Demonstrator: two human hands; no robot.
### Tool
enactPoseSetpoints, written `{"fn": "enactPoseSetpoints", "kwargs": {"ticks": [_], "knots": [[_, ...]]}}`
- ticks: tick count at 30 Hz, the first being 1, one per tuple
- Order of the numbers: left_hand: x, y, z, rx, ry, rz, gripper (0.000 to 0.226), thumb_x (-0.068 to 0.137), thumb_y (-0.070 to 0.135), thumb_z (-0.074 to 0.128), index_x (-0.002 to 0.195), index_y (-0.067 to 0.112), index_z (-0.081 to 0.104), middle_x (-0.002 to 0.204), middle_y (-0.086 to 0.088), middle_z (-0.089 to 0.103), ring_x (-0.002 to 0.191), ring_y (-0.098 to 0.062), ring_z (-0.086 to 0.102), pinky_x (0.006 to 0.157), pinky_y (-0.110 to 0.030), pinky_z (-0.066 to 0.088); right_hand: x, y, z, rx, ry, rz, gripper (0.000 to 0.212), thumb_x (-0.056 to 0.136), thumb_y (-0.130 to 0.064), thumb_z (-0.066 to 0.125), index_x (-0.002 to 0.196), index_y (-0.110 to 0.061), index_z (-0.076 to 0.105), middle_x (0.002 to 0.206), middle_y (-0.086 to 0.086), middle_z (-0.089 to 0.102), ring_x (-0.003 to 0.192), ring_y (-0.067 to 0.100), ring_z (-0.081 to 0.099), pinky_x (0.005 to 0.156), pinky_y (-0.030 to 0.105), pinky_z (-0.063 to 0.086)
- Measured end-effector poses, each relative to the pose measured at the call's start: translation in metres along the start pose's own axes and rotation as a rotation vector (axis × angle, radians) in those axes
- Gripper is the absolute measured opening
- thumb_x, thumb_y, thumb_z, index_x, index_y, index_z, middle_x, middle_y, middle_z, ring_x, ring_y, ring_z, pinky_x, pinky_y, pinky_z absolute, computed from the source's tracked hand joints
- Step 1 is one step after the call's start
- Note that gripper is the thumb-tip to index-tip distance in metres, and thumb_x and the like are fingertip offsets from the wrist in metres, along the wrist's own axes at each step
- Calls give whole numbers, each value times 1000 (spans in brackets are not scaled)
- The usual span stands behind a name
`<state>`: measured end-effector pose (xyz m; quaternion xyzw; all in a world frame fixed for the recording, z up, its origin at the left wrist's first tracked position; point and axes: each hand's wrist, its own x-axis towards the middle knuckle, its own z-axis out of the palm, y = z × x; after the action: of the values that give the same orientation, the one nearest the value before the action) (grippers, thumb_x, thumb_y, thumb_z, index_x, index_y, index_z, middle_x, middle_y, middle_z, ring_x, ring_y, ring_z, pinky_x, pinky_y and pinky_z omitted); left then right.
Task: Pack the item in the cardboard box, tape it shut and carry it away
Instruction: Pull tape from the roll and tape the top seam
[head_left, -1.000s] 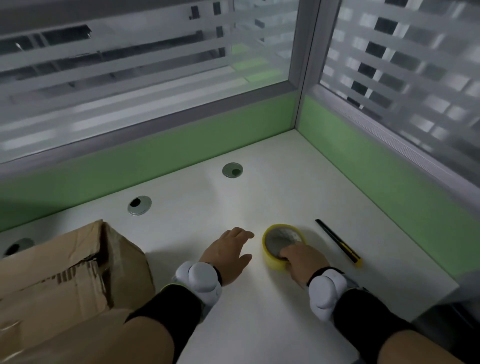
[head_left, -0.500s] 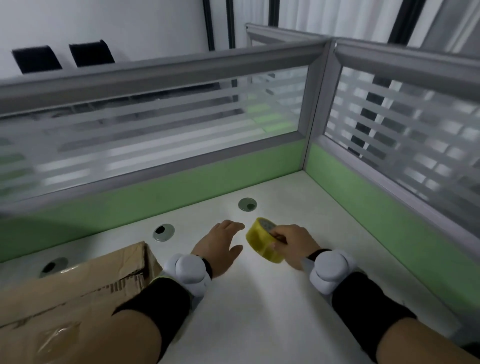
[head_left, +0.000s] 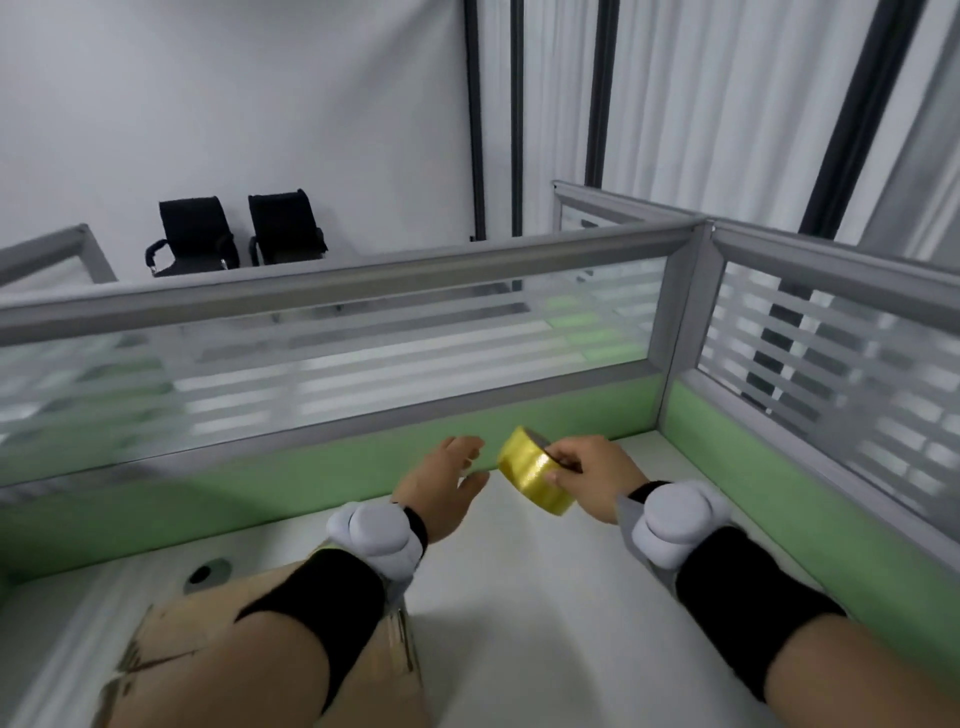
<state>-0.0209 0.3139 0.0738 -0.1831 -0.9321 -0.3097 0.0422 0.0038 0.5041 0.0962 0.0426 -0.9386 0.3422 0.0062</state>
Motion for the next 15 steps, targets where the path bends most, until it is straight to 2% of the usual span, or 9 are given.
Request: {"fn": "enactPoseSetpoints", "kwargs": {"ticks": [7, 11, 15], "knots": [[-3, 1, -41, -106, 82, -39, 30, 94, 30, 46, 112, 8, 57, 106, -12, 65, 98, -27, 60, 86, -30, 44, 4, -46, -6, 79, 19, -68, 24, 90, -11, 58, 112, -2, 64, 112, 15, 69, 107, 27, 63, 94, 33, 47], [-4, 1, -56, -156, 93, -78, 30, 95, 32, 43, 105, 8, 58, 100, -13, 68, 95, -27, 64, 83, -32, 47, 5, -67, -7, 75, 11, -130, 23, 90, -11, 58, 110, -2, 65, 111, 15, 69, 95, 21, 62, 85, 28, 46], [-7, -5, -71, -207, 112, -124, 32, 94, 33, 44, 108, 7, 58, 99, -11, 69, 93, -23, 66, 78, -29, 47, 6, -84, -7, 74, 20, -173, 23, 88, -10, 60, 109, -2, 66, 110, 17, 69, 96, 24, 63, 87, 29, 47]]}}
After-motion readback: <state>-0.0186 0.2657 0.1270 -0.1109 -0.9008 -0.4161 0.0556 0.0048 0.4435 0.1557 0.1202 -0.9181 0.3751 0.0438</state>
